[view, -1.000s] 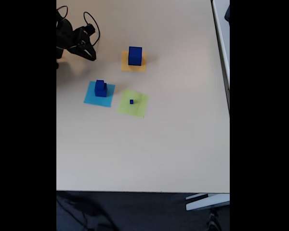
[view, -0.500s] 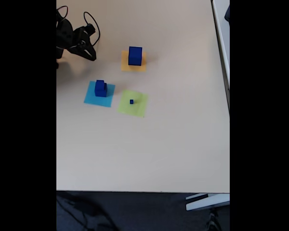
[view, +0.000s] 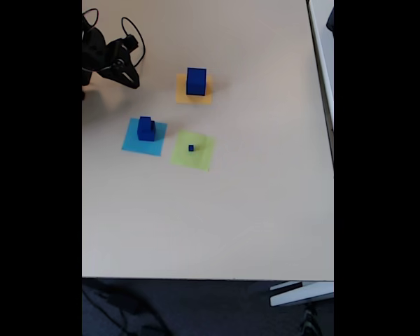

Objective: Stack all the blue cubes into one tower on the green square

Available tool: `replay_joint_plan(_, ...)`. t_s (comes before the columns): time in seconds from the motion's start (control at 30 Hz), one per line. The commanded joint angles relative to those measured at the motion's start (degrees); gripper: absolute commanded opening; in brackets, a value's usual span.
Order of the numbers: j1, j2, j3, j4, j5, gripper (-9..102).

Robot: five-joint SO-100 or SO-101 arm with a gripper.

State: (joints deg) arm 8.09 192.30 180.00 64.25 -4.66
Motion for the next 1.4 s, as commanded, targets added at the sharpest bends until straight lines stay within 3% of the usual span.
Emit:
replay_joint_plan(0.0, -0.09, 1.41, -0.18, -0.09, -0.26, 0)
replay_joint_plan(1.37, -0.35, 1.41, -0.09, -0.88, -1.41, 0)
